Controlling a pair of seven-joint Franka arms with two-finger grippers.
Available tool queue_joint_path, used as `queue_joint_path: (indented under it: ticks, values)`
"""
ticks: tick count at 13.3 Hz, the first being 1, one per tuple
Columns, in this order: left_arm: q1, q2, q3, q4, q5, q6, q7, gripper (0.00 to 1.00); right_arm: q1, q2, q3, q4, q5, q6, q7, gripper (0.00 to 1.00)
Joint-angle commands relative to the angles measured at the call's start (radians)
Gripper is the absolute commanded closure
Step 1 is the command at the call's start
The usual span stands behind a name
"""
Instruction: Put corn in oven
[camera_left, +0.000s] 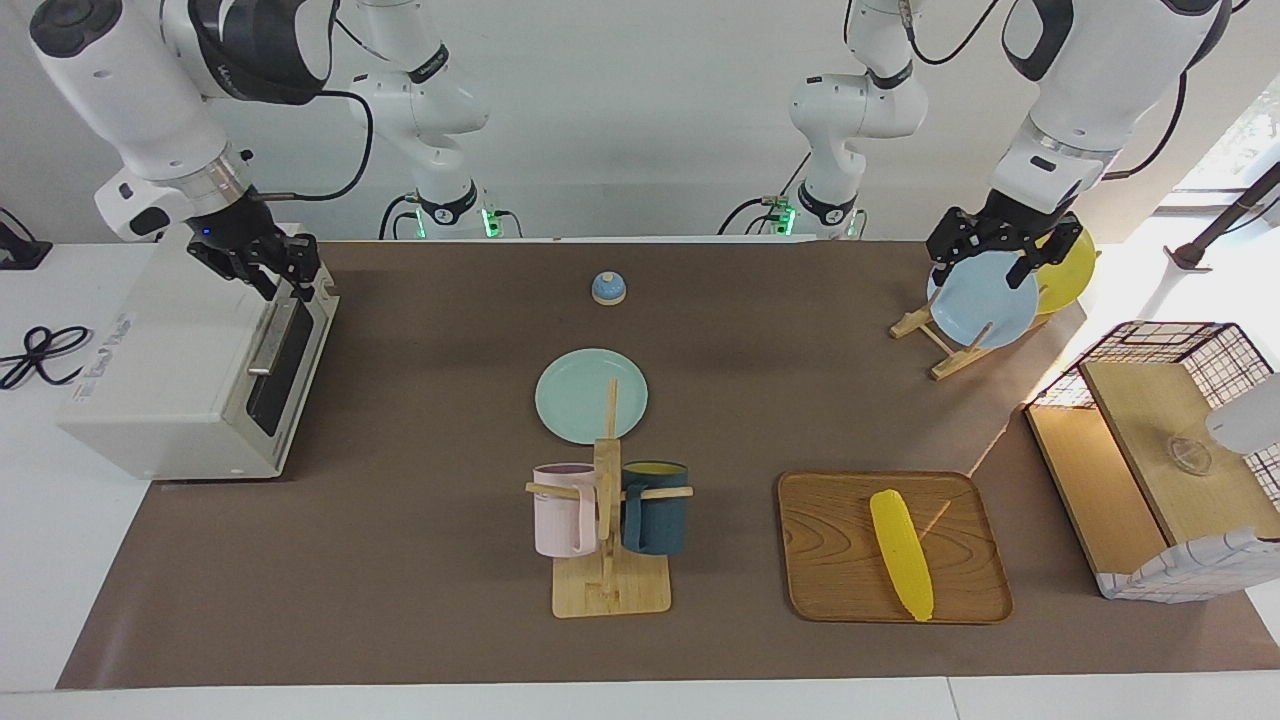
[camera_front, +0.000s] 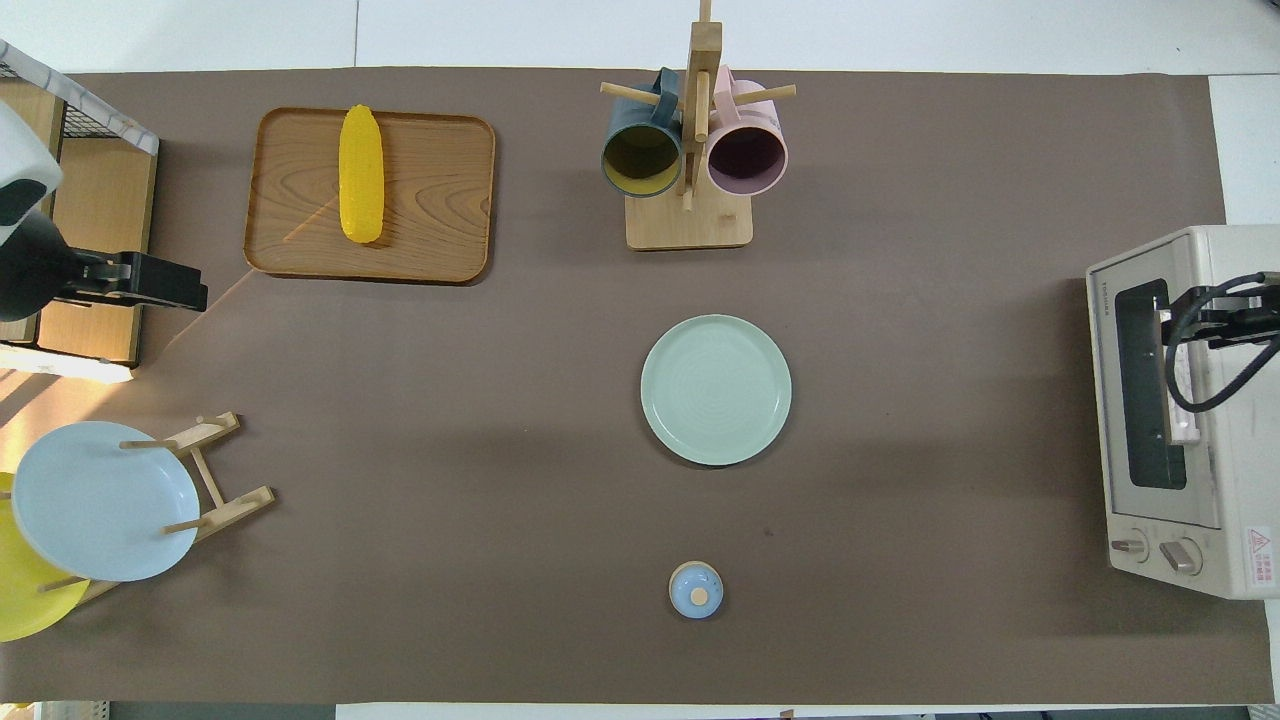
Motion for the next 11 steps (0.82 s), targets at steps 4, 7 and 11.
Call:
queue_joint_path:
  ticks: [4, 7, 11]
  values:
    - [-0.017, 0.426, 0.01, 0.32, -0.044, 0.048, 0.0, 0.0, -0.054, -0.026, 0.004, -0.166, -0.121, 0.127, 0.152, 1.0]
    - [-0.016, 0.58, 0.01, 0.373, -0.042, 0.199, 0.005, 0.0, -0.054, -0.02, 0.004, -0.168, -0.12, 0.127, 0.186, 1.0]
    - [-0.008, 0.766, 0.011, 0.489, -0.041, 0.336, 0.06, 0.0, -0.071, -0.02, 0.004, -0.187, -0.12, 0.136, 0.181, 1.0]
